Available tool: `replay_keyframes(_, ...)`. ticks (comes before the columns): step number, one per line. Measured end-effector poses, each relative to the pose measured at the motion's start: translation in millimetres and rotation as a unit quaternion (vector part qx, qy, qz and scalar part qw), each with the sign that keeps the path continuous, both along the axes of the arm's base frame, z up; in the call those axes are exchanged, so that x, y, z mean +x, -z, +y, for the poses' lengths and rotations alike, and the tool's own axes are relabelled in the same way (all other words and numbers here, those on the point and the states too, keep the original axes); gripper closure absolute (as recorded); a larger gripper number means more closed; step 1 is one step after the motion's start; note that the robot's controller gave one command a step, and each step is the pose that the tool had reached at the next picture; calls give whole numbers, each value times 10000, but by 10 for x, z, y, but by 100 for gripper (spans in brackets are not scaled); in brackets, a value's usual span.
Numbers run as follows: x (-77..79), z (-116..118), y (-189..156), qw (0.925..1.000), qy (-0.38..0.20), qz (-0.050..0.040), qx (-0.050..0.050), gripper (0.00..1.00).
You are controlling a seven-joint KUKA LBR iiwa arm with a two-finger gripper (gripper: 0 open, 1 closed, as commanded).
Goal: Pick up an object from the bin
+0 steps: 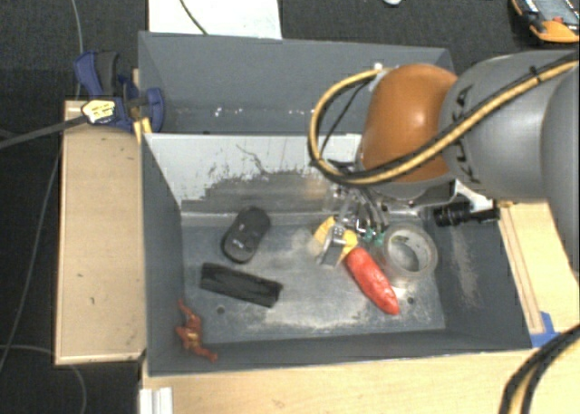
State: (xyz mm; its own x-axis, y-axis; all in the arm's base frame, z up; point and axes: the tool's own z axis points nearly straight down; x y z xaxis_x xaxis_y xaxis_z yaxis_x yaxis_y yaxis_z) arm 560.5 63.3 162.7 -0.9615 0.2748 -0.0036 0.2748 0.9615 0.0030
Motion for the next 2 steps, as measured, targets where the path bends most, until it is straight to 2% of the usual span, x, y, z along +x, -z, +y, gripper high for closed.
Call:
replay_keyframes(1,290,-5,2,9981,-618,-1,-1,0)
replay_keyframes(2,13,-78,-162,9990,-449,-9,2,0)
